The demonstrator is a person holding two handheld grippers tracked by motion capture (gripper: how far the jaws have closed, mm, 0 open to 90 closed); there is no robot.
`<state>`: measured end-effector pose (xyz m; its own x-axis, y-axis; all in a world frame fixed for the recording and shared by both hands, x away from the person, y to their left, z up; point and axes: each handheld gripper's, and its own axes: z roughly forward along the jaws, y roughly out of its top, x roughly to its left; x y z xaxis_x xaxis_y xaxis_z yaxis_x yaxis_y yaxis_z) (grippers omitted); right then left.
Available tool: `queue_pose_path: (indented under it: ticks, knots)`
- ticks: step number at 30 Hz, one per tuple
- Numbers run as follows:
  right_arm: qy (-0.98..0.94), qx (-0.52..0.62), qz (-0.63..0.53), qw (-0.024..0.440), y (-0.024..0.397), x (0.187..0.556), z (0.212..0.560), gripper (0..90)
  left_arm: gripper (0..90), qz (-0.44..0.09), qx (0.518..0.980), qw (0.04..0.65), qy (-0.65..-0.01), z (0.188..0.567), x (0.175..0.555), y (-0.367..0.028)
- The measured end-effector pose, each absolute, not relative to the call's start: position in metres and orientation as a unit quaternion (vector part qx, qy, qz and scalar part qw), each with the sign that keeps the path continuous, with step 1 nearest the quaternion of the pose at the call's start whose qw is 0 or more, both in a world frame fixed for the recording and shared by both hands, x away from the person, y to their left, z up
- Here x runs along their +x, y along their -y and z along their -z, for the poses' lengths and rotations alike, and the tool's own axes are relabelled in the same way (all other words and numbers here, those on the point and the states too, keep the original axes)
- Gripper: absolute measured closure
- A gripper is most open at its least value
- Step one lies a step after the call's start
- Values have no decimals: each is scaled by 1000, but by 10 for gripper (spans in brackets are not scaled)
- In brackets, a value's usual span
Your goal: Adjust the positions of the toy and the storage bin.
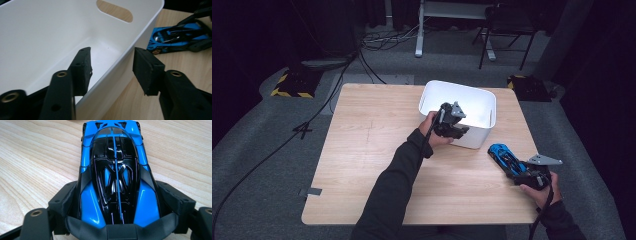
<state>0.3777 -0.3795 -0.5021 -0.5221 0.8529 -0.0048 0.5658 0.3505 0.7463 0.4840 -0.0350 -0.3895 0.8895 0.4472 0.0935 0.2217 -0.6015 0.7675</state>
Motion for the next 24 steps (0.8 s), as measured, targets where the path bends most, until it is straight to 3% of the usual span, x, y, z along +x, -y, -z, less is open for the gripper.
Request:
queue_pose_path:
  ticks: [4, 11, 24]
  knots:
    - [-796, 445, -356, 202, 380, 378, 502, 241, 574, -138, 890, 398, -174, 388, 483, 35]
    - [-796, 445, -356, 202, 380, 378, 502, 241, 748, -108, 900, 395, -151, 382, 475, 37]
    - [-797, 445, -356, 202, 380, 378, 502, 241, 760, -113, 901, 398, -132, 382, 437, 23]
